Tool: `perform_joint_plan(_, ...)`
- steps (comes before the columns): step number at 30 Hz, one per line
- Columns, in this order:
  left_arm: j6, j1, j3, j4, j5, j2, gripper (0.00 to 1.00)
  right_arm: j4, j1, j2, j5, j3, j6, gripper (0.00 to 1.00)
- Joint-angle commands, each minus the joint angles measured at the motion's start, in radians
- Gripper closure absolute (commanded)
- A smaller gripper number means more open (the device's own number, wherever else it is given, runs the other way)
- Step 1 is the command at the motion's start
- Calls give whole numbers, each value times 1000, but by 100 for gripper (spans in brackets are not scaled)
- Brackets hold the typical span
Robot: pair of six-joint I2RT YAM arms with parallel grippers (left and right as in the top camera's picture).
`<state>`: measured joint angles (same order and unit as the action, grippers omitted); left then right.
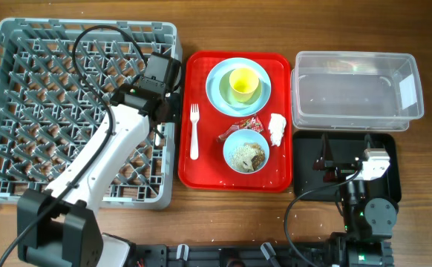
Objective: Sort waste into correct bins and load items into the dishwasher rack
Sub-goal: 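Carry the spoon to the dish rack and release it upright, then move the left gripper back to the tray and grasp the white fork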
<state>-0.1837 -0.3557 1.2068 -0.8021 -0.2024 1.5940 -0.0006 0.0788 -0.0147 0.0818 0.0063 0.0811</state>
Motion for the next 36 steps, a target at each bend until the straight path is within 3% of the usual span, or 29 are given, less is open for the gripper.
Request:
perform_joint_plan(1,-11,8,-3,1,19,21,96,3,4,3,-3,-1,0,0)
perform_joint_plan(5,-11,8,-3,-3,18,26,94,3,4,3,-3,-1,0,0)
perform_joint_plan(9,-11,8,-3,-2,11,26,82,3,4,3,-3,-1,0,0)
perform_joint_plan(11,-10,8,-2,0,11,21,96,3,4,3,-3,-1,0,0)
perform_joint_plan(16,-106,19,57,8,92,-148,96,3,4,3,-3,-1,0,0)
perform_joint_plan(19,-185,18,56,-23,259,-219,90,3,4,3,-3,-1,0,0)
perform_joint_plan(23,-230,-40,23,-105,282,-182,80,3,4,3,-3,-1,0,0)
perform_joint_plan(25,-229,-93,8,-105,297,-158,80,3,4,3,-3,-1,0,0)
perform_joint_plan(26,-229,-135,8,-103,346,-142,95,3,4,3,-3,-1,0,0)
perform_joint_plan(27,-229,-158,8,-97,360,-137,96,3,4,3,-3,-1,0,0)
perform_joint_plan(30,-229,-227,8,-77,342,-110,94,3,4,3,-3,-1,0,0)
perform_joint_plan(32,-283,-274,8,-75,241,-66,93,3,4,3,-3,-1,0,0)
perform_joint_plan(36,-409,-322,7,-74,56,51,75,3,4,3,-3,-1,0,0)
